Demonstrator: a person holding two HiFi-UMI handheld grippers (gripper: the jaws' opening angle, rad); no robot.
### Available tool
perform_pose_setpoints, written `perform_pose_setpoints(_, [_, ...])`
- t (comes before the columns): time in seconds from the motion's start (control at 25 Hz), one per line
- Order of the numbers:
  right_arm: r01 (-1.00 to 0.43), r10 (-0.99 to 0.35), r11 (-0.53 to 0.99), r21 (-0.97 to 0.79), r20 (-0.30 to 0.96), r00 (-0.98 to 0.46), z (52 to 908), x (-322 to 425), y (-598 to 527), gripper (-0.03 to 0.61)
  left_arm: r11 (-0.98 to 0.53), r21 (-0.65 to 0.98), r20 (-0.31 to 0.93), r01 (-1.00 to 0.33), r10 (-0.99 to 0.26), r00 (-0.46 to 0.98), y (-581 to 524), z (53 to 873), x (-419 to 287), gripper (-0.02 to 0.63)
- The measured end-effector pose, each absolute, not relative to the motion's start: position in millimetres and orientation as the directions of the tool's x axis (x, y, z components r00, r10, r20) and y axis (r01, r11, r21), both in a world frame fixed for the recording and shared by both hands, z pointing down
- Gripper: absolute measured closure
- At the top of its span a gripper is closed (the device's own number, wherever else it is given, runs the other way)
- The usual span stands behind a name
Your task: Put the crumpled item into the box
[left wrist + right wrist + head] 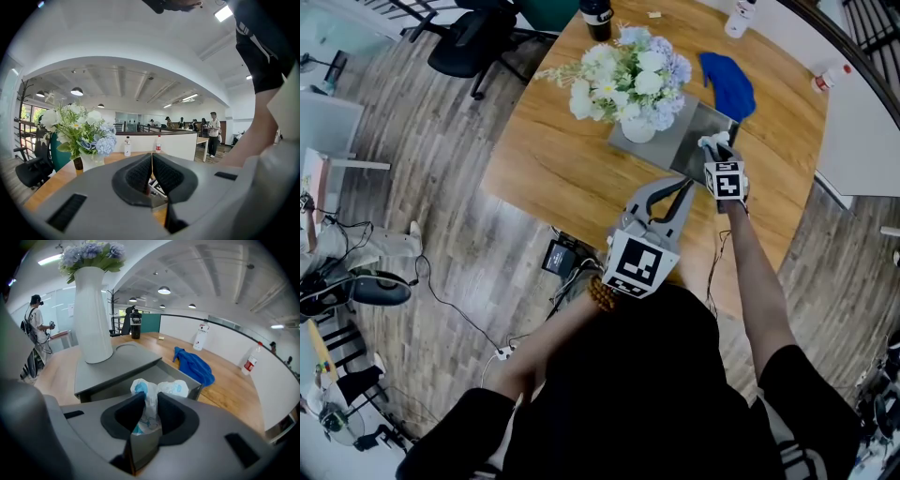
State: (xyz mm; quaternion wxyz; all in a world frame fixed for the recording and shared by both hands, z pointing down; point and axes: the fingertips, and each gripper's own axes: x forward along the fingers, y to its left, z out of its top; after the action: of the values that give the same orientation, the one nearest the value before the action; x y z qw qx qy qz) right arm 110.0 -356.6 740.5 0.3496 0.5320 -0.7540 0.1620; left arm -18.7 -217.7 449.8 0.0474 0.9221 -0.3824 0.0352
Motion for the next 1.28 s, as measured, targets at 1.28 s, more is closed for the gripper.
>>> perform_pose_setpoints(1.28, [-0.928, -0.817, 0.352, 0.124, 0.525, -0.24, 611.1, 104.8, -379.7, 0.417, -0.735, -0.005, 0.021, -0.679, -0.678, 0.734, -214.5, 418.7, -1.0, 0.591])
